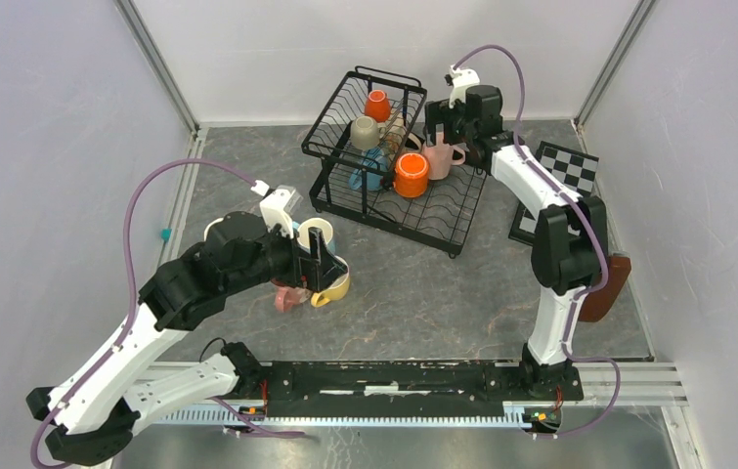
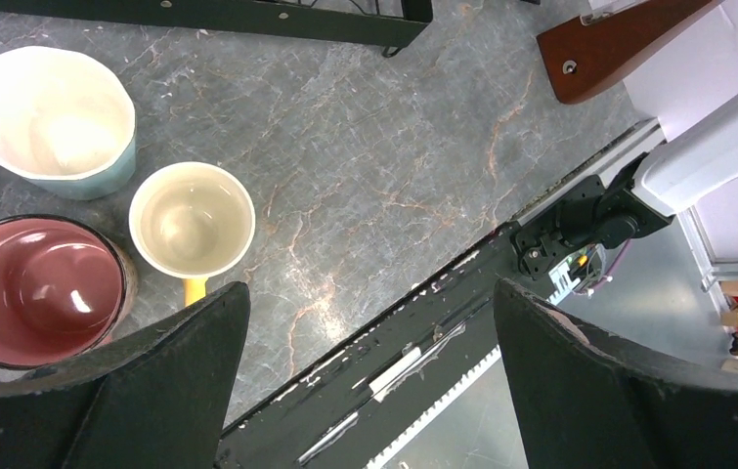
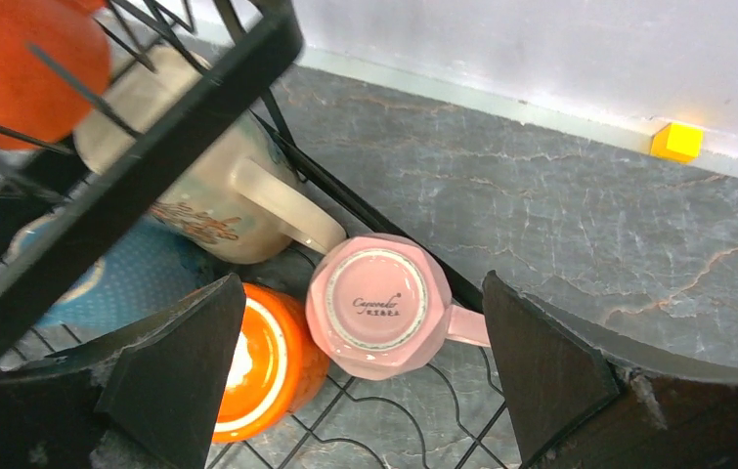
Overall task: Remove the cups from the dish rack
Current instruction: Move the cup to the center of the board.
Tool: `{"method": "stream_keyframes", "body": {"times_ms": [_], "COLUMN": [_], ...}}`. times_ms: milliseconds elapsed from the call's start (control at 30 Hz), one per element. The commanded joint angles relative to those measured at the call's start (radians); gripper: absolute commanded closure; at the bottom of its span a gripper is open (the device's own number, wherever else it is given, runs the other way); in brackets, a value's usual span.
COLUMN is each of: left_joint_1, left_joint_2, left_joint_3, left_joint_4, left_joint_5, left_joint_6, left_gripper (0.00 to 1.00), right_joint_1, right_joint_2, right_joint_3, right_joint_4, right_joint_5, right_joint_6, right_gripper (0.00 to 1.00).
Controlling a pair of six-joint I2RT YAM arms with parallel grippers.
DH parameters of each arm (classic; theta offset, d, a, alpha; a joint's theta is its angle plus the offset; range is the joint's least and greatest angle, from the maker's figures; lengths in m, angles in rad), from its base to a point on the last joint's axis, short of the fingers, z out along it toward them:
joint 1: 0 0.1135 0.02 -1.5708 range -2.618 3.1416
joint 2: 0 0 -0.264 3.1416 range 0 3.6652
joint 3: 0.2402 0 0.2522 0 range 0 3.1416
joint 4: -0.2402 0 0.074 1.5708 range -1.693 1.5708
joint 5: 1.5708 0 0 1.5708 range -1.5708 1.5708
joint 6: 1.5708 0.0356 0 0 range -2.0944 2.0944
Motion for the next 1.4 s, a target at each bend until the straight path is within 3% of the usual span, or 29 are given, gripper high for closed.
{"method": "stream_keyframes", "body": {"times_ms": [0, 533, 833, 1067, 1367], "left_joint_1": [-0.002, -0.002, -0.002, -0.002, -0.002], "left_joint_2": [-0.011, -0.019, -0.016, -0.016, -0.012], "left_joint_3": [0.035, 0.035, 0.032, 0.016, -0.011], "left_joint_4": [-0.01, -0.024, -0.022, -0.009, 0.027], "left_joint_5": [0.016, 0.009, 0.007, 0.008, 0.035], "left_joint_6": [-0.047, -0.06, -0.068, -0.074, -0.086], "left_gripper": [0.0, 0.0, 0.0, 0.0, 0.0], "right_joint_1": [-0.019, -0.019, -0.017, -0.019, -0.005], "right_joint_2": [0.04, 0.142, 0.116, 0.033, -0.12], "right_joint_3": [0.017, 0.035, 0.023, -0.039, -0.222], "right_joint_4": [0.023, 0.043, -0.041, -0.11, -0.124], "right_joint_5": [-0.051, -0.05, 0.054, 0.167, 0.248], "right_joint_6": [-0.03, -0.019, 0.039, 0.134, 0.271], "right_gripper": [0.02, 0.04, 0.22, 0.36, 0.34]}}
